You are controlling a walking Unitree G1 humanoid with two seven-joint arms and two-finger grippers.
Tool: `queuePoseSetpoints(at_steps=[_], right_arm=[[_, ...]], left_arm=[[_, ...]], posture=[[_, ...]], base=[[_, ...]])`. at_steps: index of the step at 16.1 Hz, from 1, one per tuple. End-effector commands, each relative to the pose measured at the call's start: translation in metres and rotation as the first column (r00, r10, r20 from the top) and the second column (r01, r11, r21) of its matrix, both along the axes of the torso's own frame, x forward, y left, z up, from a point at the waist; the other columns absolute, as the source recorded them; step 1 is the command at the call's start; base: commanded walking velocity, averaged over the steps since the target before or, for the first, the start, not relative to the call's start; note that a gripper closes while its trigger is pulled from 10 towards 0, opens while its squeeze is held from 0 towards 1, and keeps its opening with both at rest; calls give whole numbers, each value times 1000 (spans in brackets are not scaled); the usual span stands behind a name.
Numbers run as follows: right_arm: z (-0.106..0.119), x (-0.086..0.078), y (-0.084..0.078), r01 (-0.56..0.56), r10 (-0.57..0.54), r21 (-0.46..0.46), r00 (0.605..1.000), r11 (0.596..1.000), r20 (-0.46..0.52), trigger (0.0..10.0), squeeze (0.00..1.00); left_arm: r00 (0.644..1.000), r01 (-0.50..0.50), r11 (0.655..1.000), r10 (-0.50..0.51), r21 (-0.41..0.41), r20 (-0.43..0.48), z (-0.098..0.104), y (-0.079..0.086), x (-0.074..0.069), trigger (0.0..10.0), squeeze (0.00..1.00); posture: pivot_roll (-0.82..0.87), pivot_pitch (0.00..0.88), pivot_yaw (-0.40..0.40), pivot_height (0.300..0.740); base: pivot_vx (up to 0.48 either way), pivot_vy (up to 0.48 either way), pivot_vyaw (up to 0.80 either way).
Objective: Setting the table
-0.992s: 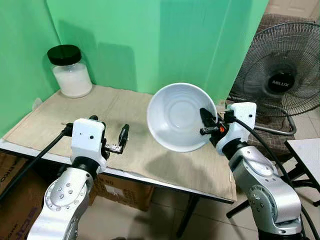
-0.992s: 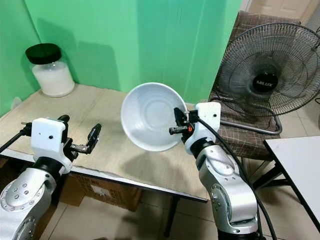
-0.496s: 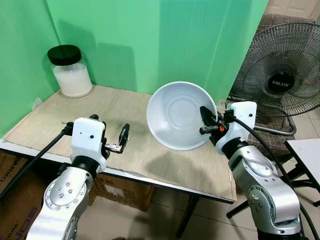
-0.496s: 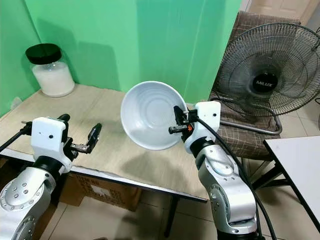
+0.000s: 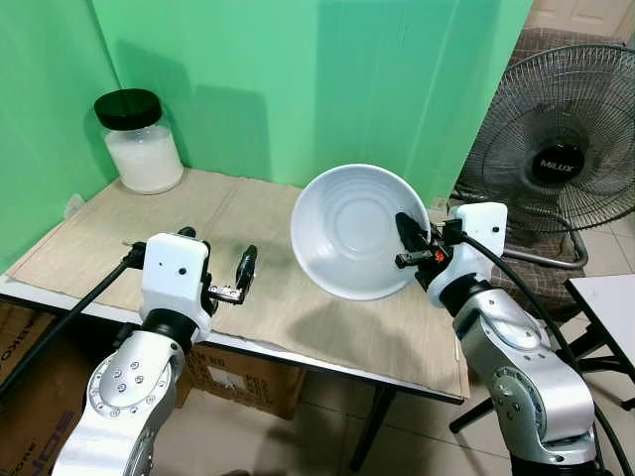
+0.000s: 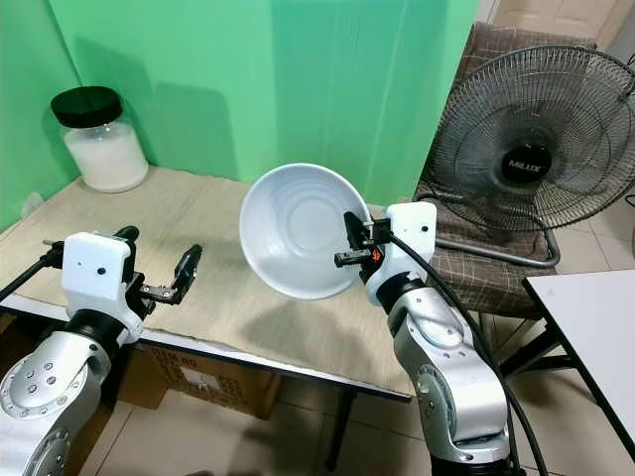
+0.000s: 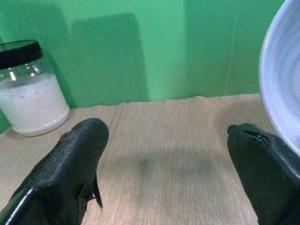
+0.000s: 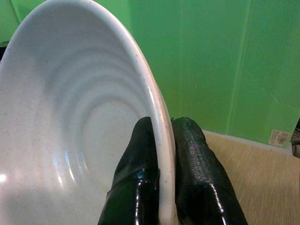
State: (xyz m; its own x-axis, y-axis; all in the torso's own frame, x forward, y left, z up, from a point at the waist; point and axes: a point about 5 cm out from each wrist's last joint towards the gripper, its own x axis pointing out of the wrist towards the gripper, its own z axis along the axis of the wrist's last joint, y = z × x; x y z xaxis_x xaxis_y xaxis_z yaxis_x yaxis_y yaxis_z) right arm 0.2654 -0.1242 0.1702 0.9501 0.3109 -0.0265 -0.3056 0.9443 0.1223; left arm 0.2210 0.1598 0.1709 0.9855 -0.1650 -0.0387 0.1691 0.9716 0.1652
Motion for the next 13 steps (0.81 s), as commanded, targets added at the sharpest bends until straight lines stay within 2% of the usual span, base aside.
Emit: queuePoseSetpoints(at_steps=[1,8,13], right_arm=[[4,1,0,-2,1,6,1000,1000,24,10000,0],[2,3,2,-7,6,12,1000,1000,13,10000,0],[2,2,0,4,-4,9,1000,1000,11,10000,0]], left_arm=[[1000,1,1000,-1,5,1,1,1,1,10000,0],[1000,-5,1000,5,6,-10,0,3,-2,10000,0],[1000,2,1000,-2,4,-14,-1,3,0,10000,0]], posture=[[12,0,-26,740],[22,0,-30,740],[5,0,-23,740]], base=[[0,0,0],[0,0,0],[-259,0,0]])
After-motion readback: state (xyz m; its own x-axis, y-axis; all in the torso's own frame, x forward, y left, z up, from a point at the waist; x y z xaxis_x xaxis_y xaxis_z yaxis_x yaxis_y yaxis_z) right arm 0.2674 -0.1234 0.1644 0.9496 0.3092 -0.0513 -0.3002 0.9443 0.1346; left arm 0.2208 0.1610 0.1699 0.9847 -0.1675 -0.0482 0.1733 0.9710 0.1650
